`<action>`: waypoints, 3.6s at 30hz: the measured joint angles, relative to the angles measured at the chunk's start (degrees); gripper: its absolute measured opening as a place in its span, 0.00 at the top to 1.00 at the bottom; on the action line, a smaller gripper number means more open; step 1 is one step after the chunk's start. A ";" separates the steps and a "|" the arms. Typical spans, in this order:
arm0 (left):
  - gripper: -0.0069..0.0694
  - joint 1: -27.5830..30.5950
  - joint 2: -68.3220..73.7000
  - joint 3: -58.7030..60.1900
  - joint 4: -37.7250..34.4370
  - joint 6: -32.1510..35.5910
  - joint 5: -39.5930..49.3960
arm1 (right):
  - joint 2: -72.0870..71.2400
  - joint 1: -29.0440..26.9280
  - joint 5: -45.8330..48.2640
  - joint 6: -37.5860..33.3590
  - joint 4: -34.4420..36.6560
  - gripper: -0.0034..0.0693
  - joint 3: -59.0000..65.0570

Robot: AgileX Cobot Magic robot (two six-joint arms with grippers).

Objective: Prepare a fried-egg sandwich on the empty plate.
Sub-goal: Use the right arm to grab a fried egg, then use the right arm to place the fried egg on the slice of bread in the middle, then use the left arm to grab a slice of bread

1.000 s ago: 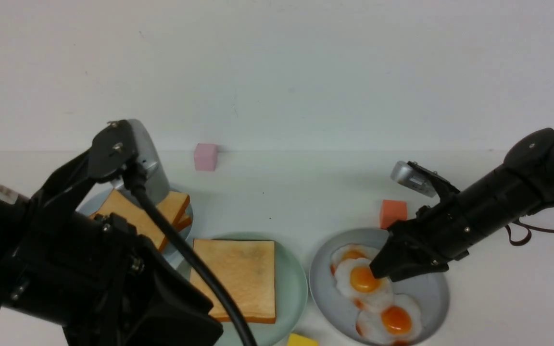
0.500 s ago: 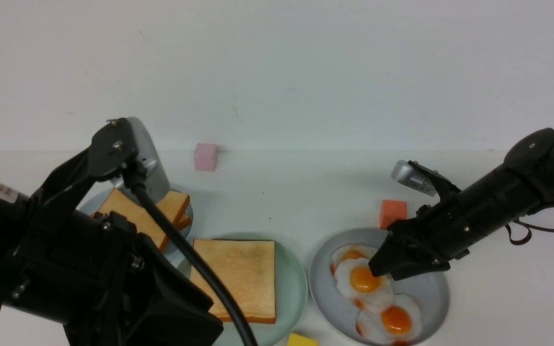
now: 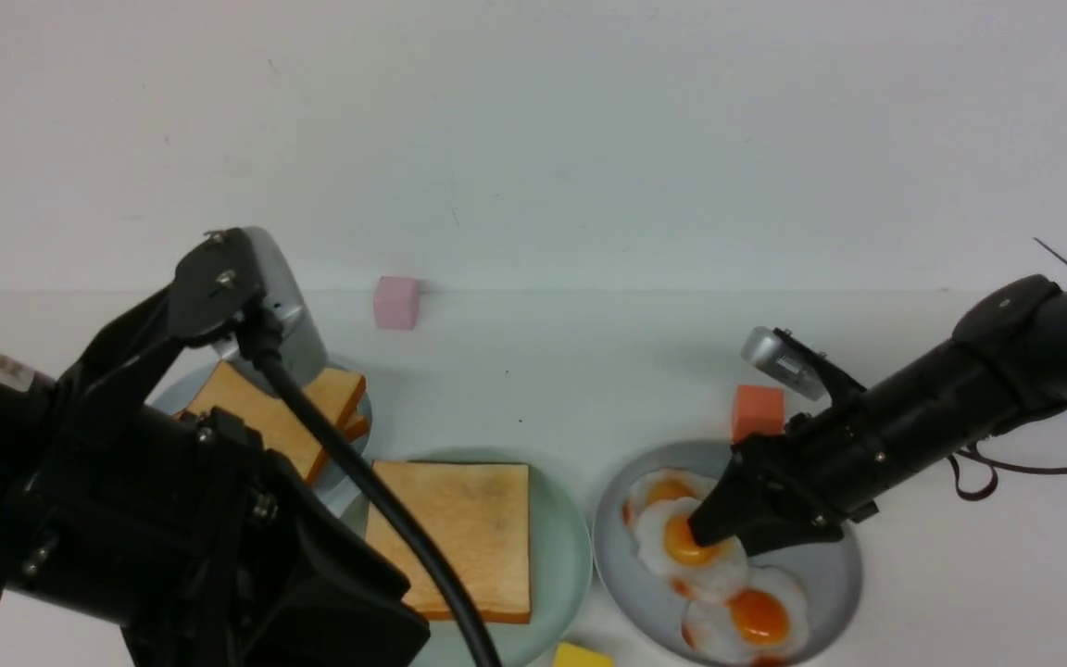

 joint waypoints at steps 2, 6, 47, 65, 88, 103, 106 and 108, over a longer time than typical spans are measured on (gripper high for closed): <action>0.60 0.00 0.00 0.00 0.00 -0.08 0.00 | 0.24 0.00 0.14 -0.87 0.88 0.42 0.00; 0.60 0.00 0.00 0.00 0.52 -1.89 0.06 | 0.30 0.00 0.03 -1.12 0.79 0.56 0.00; 0.60 0.00 -0.71 0.00 14.77 -22.69 -7.01 | 6.51 19.89 -7.40 7.26 10.09 0.50 -16.38; 0.60 6.48 5.25 -0.11 43.44 -72.49 -24.35 | -21.03 21.89 5.87 26.92 -24.62 0.16 -18.10; 0.31 30.44 43.33 -16.47 12.95 -37.63 -20.63 | -37.74 36.52 6.42 26.98 -26.47 0.16 -5.82; 0.84 31.45 43.44 -16.71 10.49 -32.89 -16.94 | -37.74 36.52 9.25 26.98 -26.47 0.27 -5.82; 0.84 31.66 39.21 -15.71 10.55 -34.32 -15.76 | -37.74 36.52 9.42 26.98 -26.47 0.30 -5.82; 0.84 31.66 34.68 -12.83 8.56 -35.15 -16.71 | -37.74 36.52 9.47 26.98 -26.47 0.31 -5.82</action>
